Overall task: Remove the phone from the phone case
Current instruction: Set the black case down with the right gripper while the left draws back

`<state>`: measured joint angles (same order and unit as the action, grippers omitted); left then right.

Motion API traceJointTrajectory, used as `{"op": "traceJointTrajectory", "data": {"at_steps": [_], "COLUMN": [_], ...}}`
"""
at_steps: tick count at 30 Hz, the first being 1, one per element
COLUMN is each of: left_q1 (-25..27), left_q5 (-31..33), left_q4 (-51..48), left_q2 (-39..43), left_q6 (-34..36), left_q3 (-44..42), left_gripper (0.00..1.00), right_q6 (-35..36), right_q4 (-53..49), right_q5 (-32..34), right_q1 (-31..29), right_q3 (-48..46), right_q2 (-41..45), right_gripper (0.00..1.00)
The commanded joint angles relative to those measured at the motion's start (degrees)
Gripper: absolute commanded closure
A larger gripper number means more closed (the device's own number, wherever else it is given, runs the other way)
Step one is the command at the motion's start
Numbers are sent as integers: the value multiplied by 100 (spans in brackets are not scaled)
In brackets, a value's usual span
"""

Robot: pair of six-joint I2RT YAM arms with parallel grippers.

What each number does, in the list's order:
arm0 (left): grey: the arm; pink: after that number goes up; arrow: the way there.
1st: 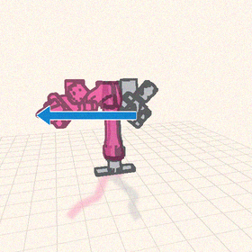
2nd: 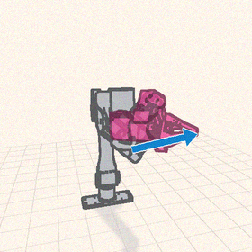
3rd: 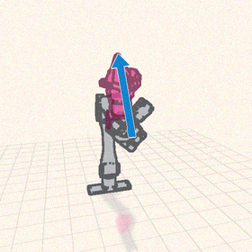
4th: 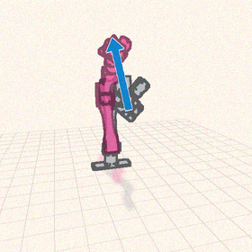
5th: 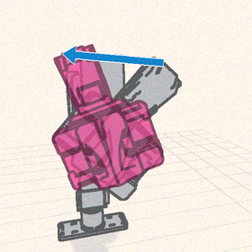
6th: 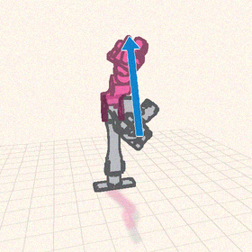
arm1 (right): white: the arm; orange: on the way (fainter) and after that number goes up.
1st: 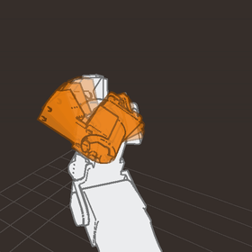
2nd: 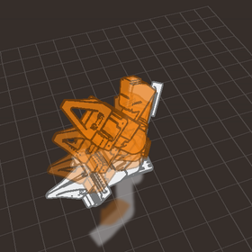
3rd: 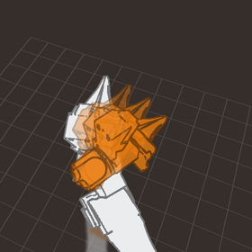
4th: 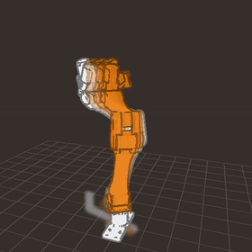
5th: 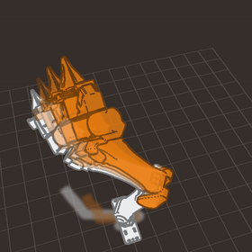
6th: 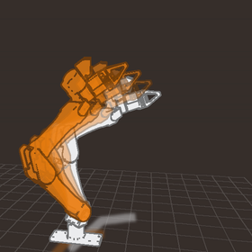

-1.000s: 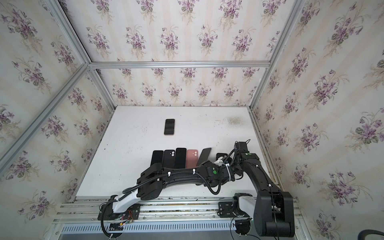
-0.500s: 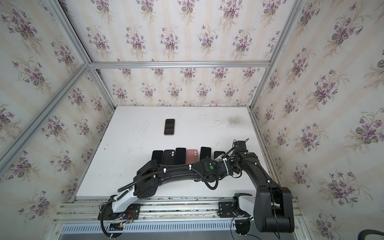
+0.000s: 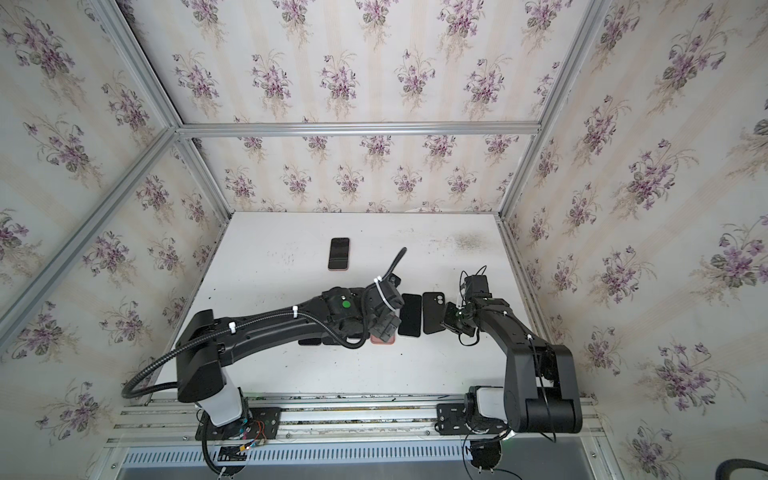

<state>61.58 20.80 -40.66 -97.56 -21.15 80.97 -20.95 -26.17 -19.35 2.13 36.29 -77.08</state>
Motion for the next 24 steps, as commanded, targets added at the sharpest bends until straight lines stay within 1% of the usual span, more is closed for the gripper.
{"op": "traceJointTrajectory", "data": {"at_steps": [1, 4, 9, 15, 20, 24], "left_q1": [-294, -744, -1448, -1999, -2609, -2945], "left_q5": [-252, -616, -1198, -1478, -1994, -2041], "left_q4": [294, 395, 504, 517, 524, 520], "left_q2": [471, 870, 1416, 1904, 2121, 2236], "left_q6": [-560, -813, -1083, -1197, -1485, -1434], "left_q3": [-336, -632, -937, -1155, -1409, -1538], "left_gripper": [1, 0, 0, 0, 0, 0], "right_q6": [78, 49, 65, -66, -376, -600], "right_q4": [25, 58, 35, 181, 360, 555], "right_q5": [11, 72, 330, 372, 400, 449], "right_q1": [-92, -233, -725, -1087, -1430, -1791], "right_q3": [80, 88, 203, 147, 135, 119], "right_q2": [-103, -289, -399, -466, -510, -574], "right_gripper": [100, 100, 100, 100, 100, 100]}}
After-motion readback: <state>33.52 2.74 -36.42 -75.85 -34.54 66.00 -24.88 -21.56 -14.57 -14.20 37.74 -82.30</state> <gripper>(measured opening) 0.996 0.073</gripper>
